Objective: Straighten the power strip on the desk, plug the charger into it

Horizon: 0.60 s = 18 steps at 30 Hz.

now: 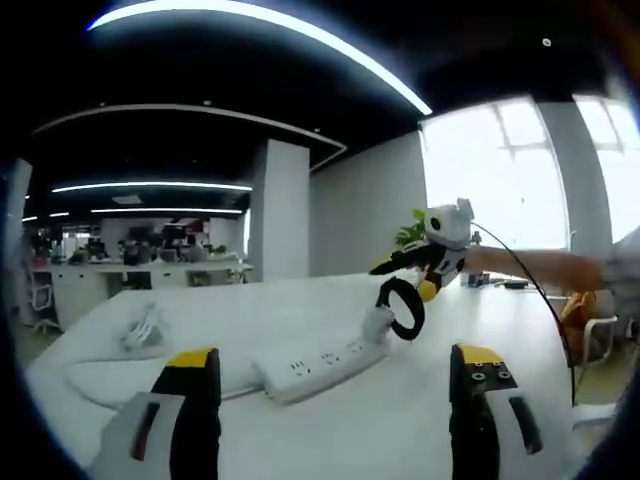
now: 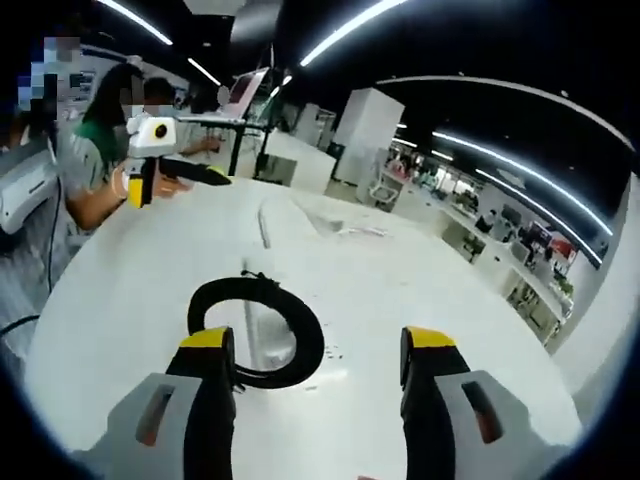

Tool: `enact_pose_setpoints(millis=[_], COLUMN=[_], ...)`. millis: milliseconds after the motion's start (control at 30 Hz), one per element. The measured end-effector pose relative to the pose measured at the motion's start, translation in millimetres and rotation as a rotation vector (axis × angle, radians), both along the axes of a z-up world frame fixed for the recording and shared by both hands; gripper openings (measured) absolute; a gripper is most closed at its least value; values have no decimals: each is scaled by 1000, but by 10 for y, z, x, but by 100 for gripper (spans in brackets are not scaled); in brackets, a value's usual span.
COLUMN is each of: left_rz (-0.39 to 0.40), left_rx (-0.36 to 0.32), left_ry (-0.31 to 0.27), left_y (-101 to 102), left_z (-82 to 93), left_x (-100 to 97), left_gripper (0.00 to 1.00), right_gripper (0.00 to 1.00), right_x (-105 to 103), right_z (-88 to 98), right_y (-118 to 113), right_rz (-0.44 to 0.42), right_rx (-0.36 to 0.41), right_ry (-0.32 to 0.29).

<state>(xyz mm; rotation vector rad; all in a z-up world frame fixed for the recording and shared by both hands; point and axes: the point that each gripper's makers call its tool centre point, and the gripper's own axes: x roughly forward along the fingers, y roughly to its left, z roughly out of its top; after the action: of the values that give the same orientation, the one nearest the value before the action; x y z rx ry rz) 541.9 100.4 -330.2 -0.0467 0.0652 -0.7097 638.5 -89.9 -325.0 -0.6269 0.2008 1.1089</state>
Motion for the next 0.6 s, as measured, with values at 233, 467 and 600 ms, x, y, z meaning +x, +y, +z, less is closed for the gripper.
enact_pose_setpoints(millis=[233, 467, 600], left_rz=[1, -2, -1], left_rx=[4, 22, 20], left_ry=[1, 10, 12], left_y=[-7, -23, -21], left_z=[-5, -40, -41], left_x=[-2, -12, -11], left_gripper=[97, 97, 97], right_gripper=[63, 62, 62], right_x=[17, -16, -20], right_z=[-39, -123, -173], right_y=[65, 146, 170], right_rz=[22, 53, 63], right_rx=[-54, -138, -208], right_ry=[21, 56, 62])
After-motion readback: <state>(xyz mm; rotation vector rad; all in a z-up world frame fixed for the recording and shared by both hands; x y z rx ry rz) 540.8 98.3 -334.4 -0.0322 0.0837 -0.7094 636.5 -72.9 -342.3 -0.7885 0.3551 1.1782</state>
